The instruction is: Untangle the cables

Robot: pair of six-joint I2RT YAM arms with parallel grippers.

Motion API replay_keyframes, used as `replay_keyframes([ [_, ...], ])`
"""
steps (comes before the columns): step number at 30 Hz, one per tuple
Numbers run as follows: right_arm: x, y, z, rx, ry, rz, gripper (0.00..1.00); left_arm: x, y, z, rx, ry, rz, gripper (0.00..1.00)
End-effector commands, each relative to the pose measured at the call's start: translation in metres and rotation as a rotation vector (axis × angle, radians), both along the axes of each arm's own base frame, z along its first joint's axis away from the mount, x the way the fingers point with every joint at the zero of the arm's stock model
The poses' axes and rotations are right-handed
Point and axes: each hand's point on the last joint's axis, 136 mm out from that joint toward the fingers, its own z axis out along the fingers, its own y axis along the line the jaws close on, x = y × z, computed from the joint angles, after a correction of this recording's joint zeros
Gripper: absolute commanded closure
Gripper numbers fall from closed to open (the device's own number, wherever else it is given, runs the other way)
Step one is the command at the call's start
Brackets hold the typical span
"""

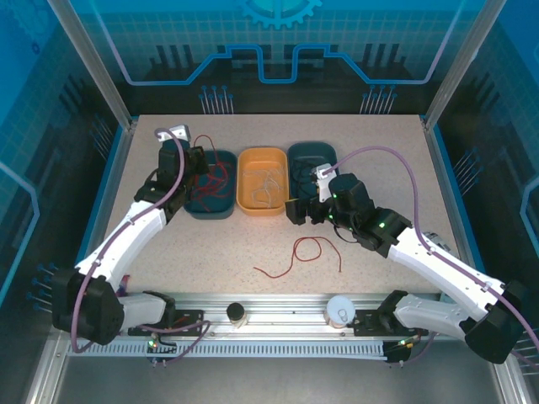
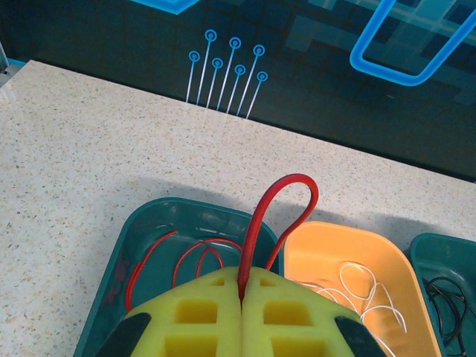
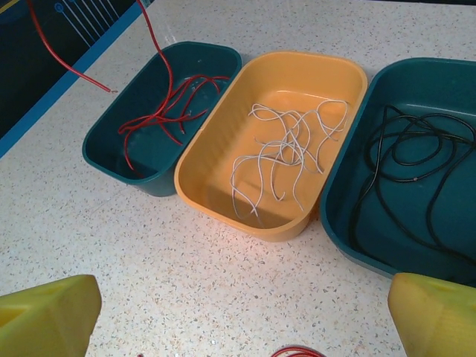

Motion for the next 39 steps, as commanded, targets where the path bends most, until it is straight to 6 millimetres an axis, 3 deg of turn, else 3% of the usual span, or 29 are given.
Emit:
replay_keyframes([
  [1, 0.003, -0.007, 0.001, -0.002, 0.002, -0.035, 0.00, 0.005, 0.006, -0.007, 0.010, 0.005, 0.023, 1.00],
  [14, 0.005, -0.013, -0.005, -0.032, 0.019, -0.066, 0.00, 0.019, 0.003, -0.051, -0.017, 0.174, -0.058, 1.00],
  [24, 0.007, -0.009, -0.004, -0.036, 0.019, -0.052, 0.00, 0.030, 0.018, -0.083, -0.003, 0.232, -0.054, 1.00],
  [39, 0.011, -0.004, -0.006, -0.041, 0.035, -0.044, 0.00, 0.056, 0.018, -0.130, -0.023, 0.331, -0.083, 0.92],
])
